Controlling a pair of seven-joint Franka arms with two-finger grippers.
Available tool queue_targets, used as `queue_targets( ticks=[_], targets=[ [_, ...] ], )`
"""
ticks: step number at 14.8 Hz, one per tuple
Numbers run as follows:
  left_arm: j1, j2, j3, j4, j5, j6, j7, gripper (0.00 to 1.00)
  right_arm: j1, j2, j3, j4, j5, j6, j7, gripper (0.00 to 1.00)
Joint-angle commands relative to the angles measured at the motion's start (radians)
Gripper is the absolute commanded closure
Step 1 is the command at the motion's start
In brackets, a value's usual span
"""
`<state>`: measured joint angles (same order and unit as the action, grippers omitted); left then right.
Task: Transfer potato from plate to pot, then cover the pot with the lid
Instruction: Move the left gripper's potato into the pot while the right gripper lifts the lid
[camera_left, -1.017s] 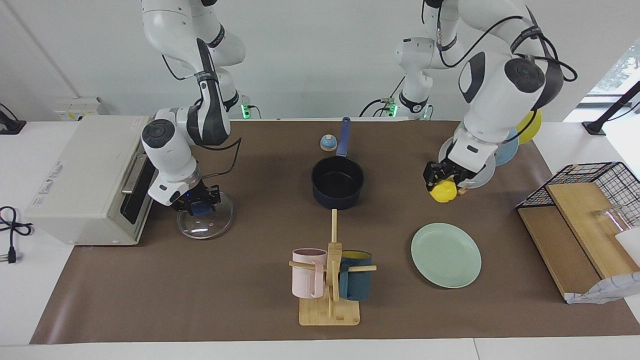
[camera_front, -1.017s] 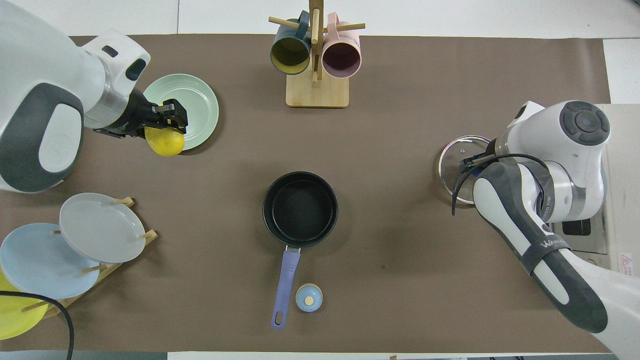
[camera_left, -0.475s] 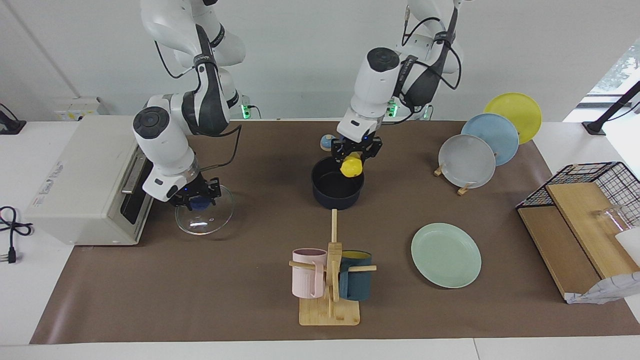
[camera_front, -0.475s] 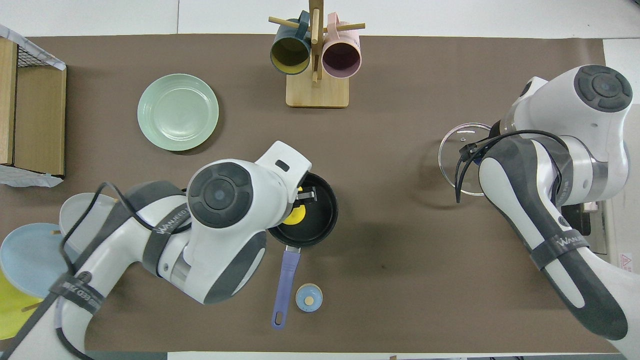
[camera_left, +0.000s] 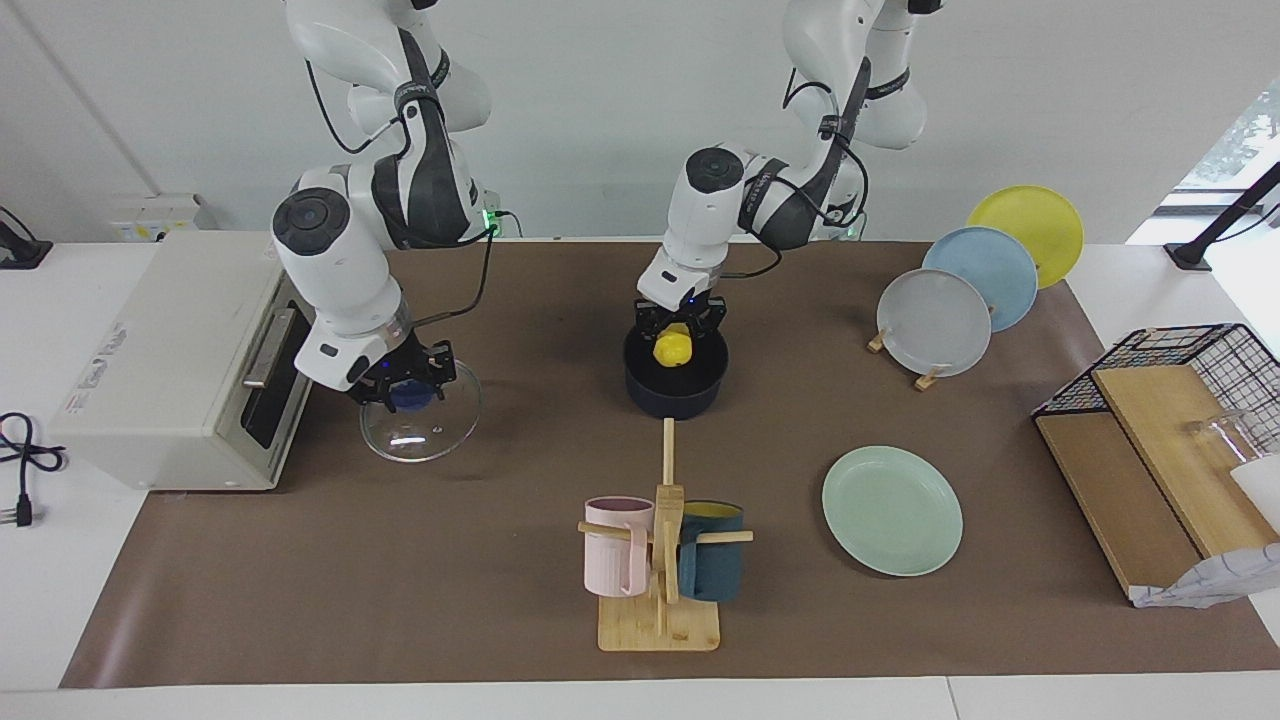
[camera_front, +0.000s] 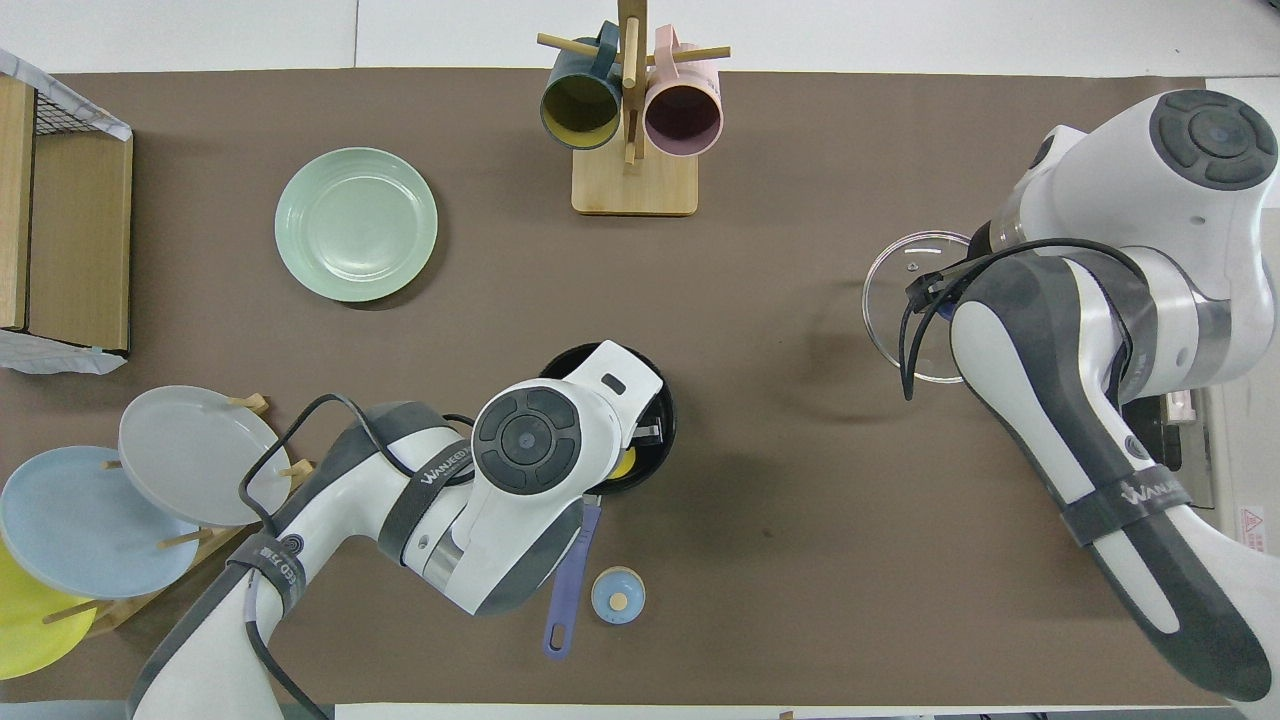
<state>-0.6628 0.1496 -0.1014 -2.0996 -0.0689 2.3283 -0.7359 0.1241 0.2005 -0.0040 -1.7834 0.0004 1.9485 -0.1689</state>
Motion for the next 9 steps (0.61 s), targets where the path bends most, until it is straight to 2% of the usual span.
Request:
queue_targets(
  ticks=[1, 9],
  targets=[
    [-0.032, 0.027, 0.022, -0.028, 0.020, 0.048, -0.003, 1.00, -0.008, -0.003, 0.010, 0.027, 0.020, -0.026, 0.005, 1.00],
    [-0.049, 0.087, 0.022, -0.031, 0.044, 0.080, -0.004, 1.00, 0.005, -0.033, 0.061, 0.048, 0.021, -0.077, 0.071, 1.00]
  ],
)
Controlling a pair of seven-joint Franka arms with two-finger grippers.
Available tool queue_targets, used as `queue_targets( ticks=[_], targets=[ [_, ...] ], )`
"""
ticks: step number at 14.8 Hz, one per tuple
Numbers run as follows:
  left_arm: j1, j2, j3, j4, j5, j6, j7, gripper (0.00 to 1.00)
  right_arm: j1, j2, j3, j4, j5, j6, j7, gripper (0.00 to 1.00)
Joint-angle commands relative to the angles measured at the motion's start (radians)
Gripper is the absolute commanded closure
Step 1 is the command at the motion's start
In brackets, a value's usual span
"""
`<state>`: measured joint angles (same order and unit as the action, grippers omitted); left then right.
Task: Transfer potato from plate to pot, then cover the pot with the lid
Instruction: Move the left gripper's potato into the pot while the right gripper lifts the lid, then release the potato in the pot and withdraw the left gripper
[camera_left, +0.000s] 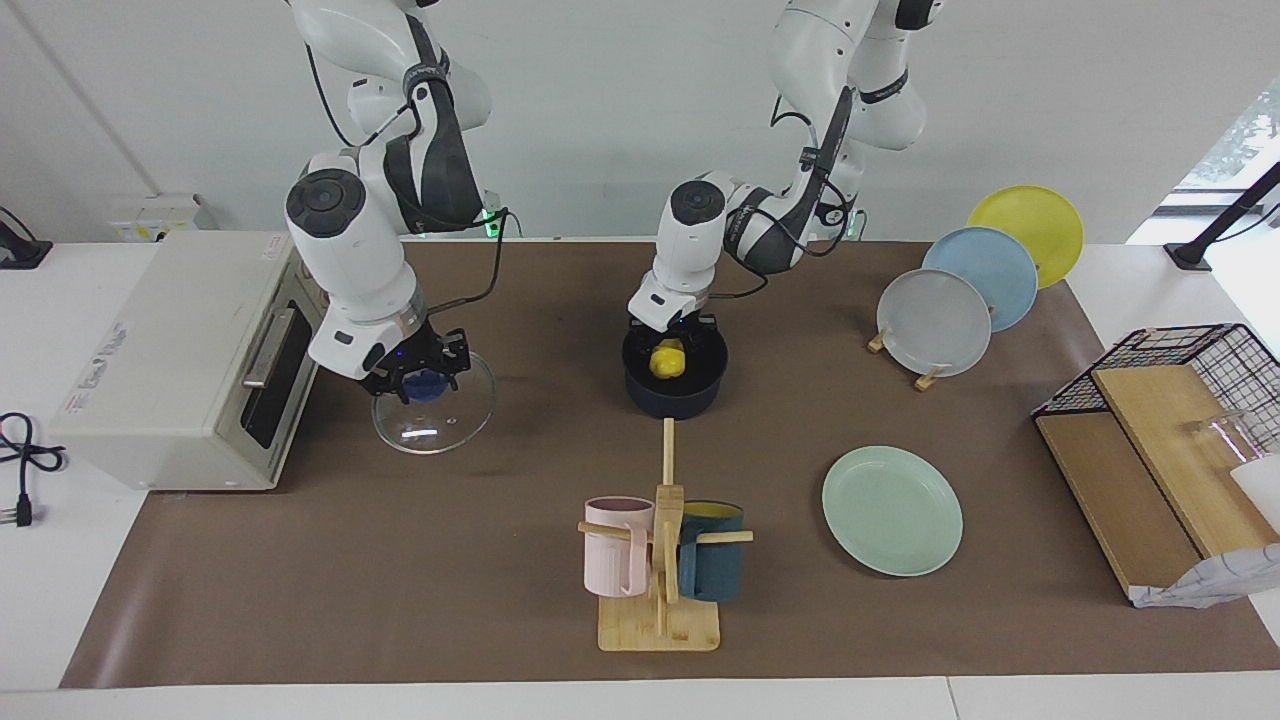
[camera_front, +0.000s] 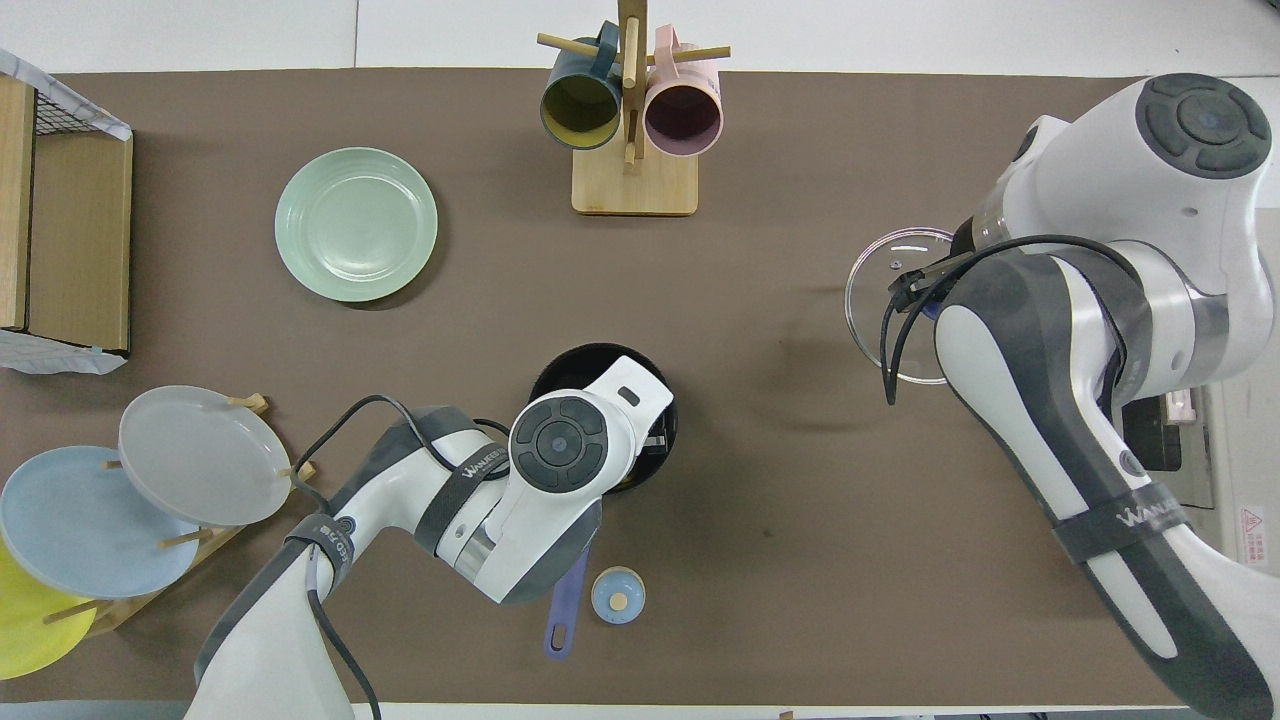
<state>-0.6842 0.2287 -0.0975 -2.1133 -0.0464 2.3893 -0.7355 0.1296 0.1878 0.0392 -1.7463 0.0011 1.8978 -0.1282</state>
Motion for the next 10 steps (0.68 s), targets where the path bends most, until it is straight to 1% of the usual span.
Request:
queue_targets(
  ticks=[1, 3, 4, 5, 6, 7, 10],
  targets=[
    [-0.028, 0.008, 0.018, -0.017, 0.022, 0.019, 0.005, 1.00, -0.001, -0.021, 0.028, 0.011, 0.020, -0.019, 0.051, 1.00],
    [-0.018, 0.008, 0.016, -0.017, 0.022, 0.016, 0.031, 1.00, -0.001, -0.021, 0.050, 0.011, 0.020, -0.017, 0.073, 1.00],
    [-0.015, 0.008, 0.016, -0.014, 0.022, 0.010, 0.054, 0.86, 0.001, -0.021, 0.060, 0.011, 0.019, -0.019, 0.088, 1.00],
    [-0.012, 0.008, 0.018, -0.008, 0.022, 0.004, 0.065, 0.42, 0.008, -0.021, 0.067, 0.011, 0.019, -0.016, 0.107, 1.00],
    [-0.009, -0.002, 0.019, -0.004, 0.022, -0.005, 0.067, 0.03, 0.016, -0.021, 0.065, 0.011, 0.017, -0.016, 0.116, 1.00],
    [0.006, -0.014, 0.022, 0.010, 0.022, -0.044, 0.070, 0.00, 0.021, -0.021, 0.067, 0.013, 0.017, -0.017, 0.116, 1.00],
    [0.072, -0.069, 0.019, 0.128, 0.020, -0.259, 0.105, 0.00, 0.021, -0.022, 0.067, 0.013, 0.017, -0.029, 0.117, 1.00]
  ],
)
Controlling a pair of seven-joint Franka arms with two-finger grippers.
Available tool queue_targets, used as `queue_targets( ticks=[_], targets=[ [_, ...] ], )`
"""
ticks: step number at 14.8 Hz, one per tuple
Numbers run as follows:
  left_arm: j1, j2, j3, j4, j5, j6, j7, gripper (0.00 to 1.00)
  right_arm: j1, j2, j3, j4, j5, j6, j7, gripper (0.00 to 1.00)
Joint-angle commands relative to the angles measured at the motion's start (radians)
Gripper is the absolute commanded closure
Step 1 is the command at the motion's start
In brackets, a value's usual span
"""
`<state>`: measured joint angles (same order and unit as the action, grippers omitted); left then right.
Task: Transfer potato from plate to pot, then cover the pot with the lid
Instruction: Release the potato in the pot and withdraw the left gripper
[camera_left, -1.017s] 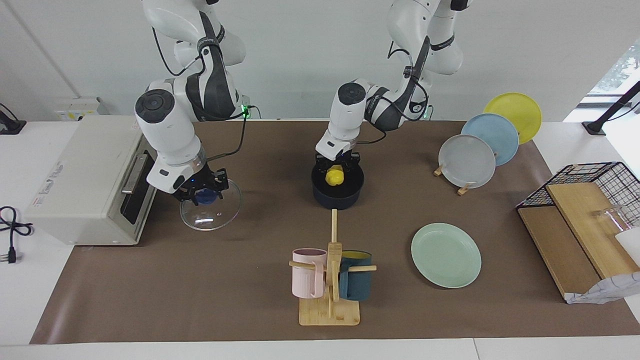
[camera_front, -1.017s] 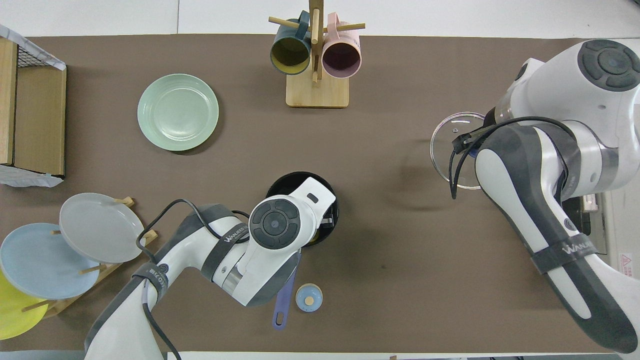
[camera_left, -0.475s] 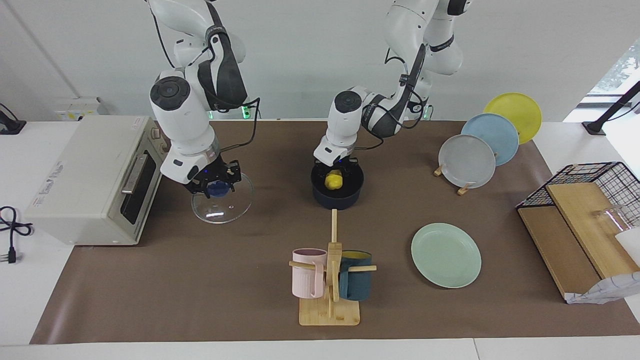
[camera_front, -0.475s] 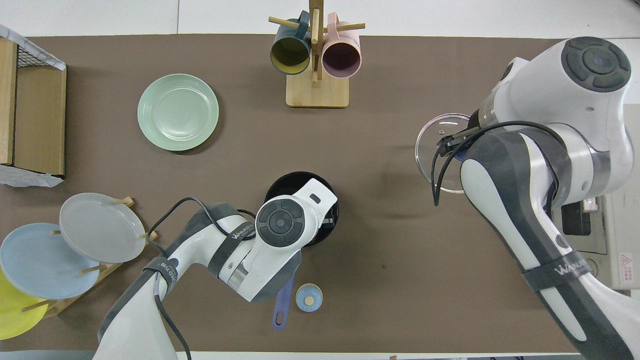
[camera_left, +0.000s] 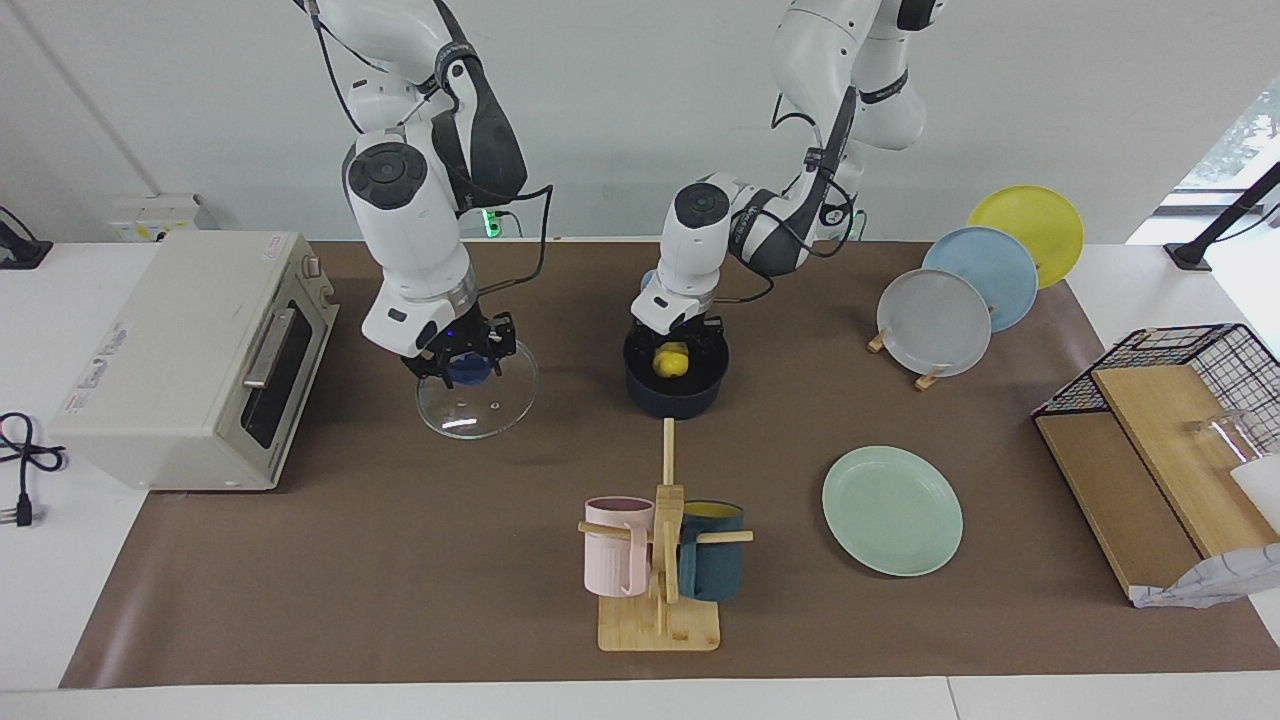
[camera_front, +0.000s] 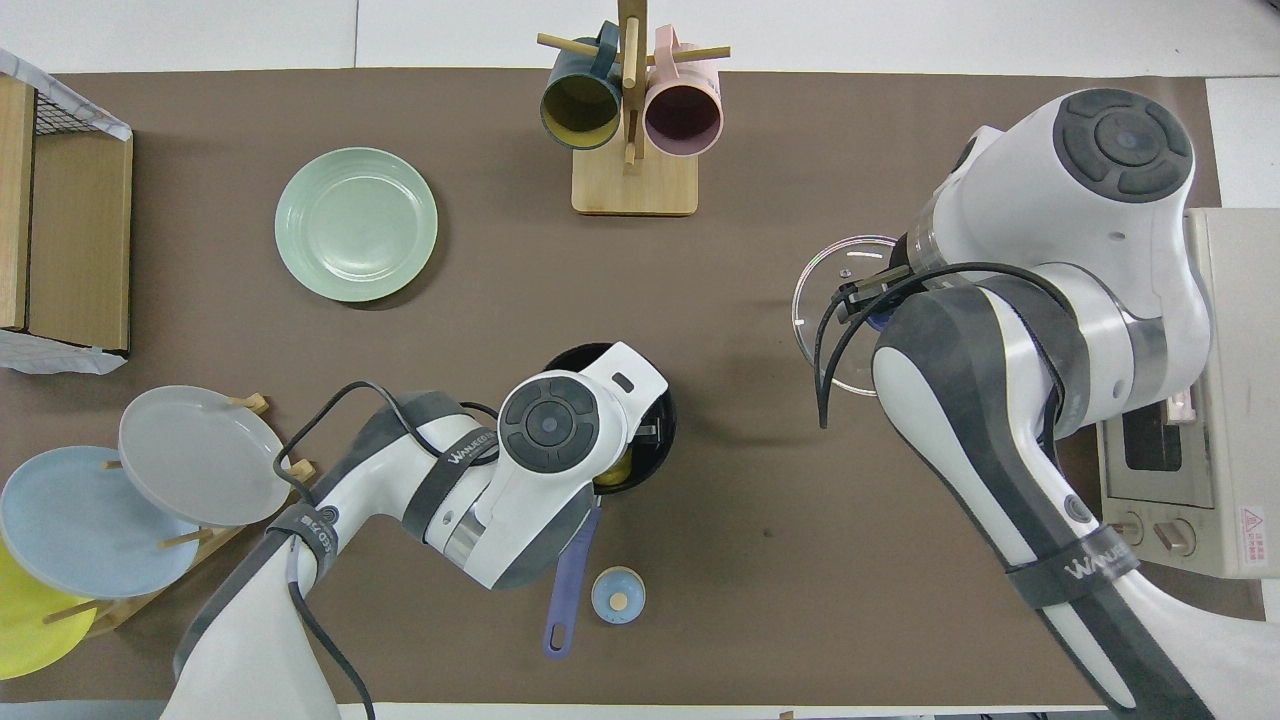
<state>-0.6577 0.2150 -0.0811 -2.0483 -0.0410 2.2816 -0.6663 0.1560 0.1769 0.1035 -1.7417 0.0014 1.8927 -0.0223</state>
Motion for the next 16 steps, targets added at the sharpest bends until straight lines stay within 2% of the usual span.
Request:
queue_targets(
  ticks=[1, 4, 7, 10, 12, 16],
  targets=[
    [0.068, -0.078, 0.004, 0.095, 0.010, -0.207, 0.048, 0.00, -0.001, -0.011, 0.004, 0.007, 0.017, -0.029, 0.016, 1.00],
    [0.156, -0.167, 0.003, 0.167, 0.000, -0.342, 0.099, 0.00, 0.016, -0.010, 0.004, 0.011, 0.017, -0.017, 0.053, 1.00],
    [0.275, -0.273, 0.011, 0.200, -0.013, -0.444, 0.198, 0.00, 0.161, -0.005, 0.004, 0.042, 0.002, -0.015, 0.233, 1.00],
    [0.452, -0.295, 0.011, 0.267, -0.013, -0.569, 0.405, 0.00, 0.281, -0.002, 0.004, 0.051, 0.000, -0.012, 0.385, 1.00],
    [0.550, -0.307, 0.009, 0.278, -0.013, -0.583, 0.532, 0.00, 0.350, 0.010, 0.004, 0.038, -0.014, 0.024, 0.465, 1.00],
    [0.624, -0.313, 0.007, 0.309, 0.004, -0.594, 0.616, 0.00, 0.416, 0.030, 0.004, 0.036, -0.015, 0.057, 0.528, 1.00]
  ],
)
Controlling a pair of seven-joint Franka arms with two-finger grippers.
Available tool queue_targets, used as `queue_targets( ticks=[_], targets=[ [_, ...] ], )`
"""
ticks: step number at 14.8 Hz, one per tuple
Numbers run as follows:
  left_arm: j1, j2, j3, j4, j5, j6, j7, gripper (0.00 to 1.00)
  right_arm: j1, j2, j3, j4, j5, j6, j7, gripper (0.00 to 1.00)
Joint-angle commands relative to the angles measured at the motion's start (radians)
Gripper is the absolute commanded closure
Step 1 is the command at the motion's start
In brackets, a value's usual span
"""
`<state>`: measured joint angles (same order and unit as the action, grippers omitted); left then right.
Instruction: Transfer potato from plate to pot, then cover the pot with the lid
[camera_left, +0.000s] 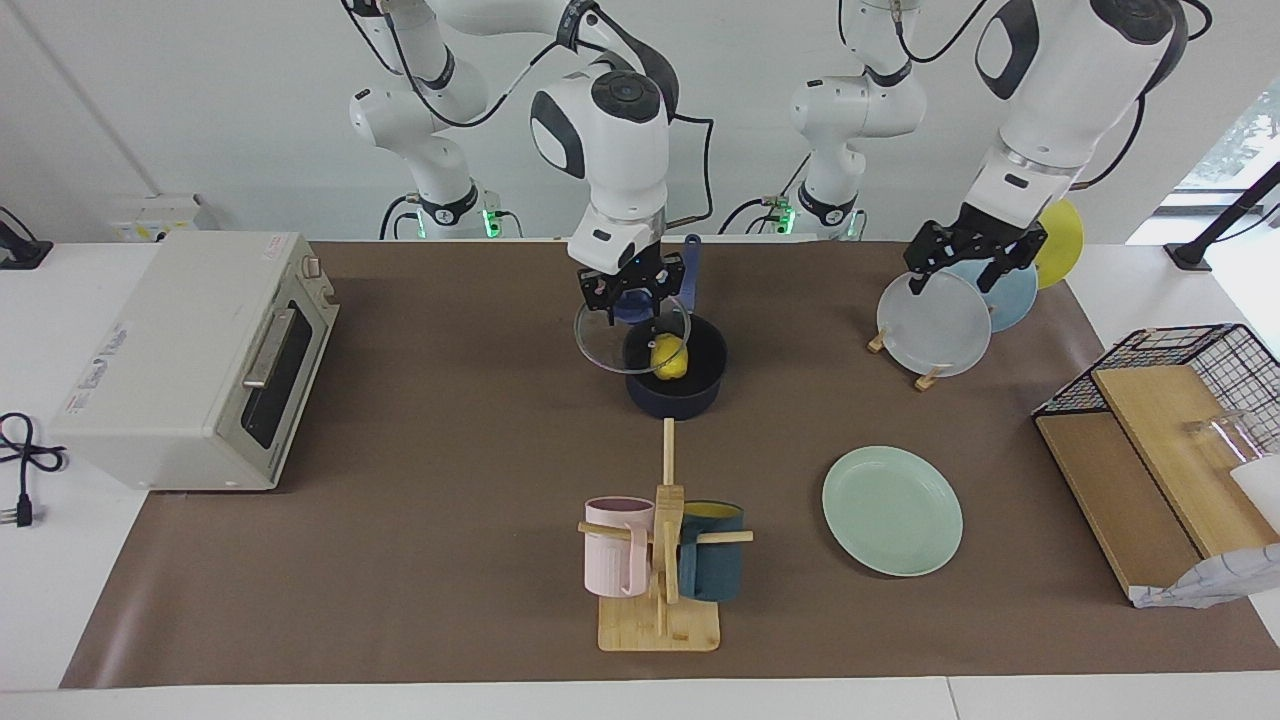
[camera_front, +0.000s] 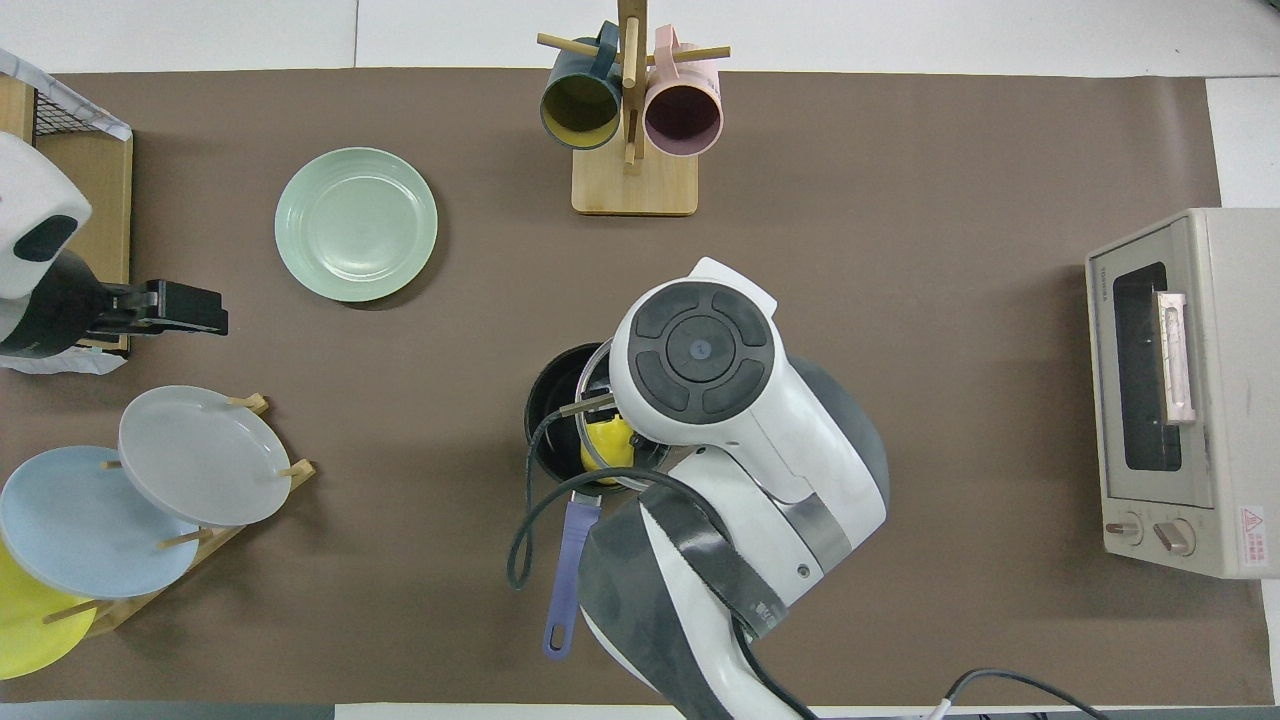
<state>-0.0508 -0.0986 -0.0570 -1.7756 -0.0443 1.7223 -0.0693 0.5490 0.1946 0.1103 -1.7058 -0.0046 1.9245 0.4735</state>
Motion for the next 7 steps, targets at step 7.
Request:
queue_targets(
  ticks=[7],
  targets=[
    [0.006, 0.043, 0.006, 0.199, 0.060, -0.158, 0.019, 0.00, 0.104, 0.123, -0.004, 0.041, -0.051, 0.108, 0.215, 1.00]
  ],
)
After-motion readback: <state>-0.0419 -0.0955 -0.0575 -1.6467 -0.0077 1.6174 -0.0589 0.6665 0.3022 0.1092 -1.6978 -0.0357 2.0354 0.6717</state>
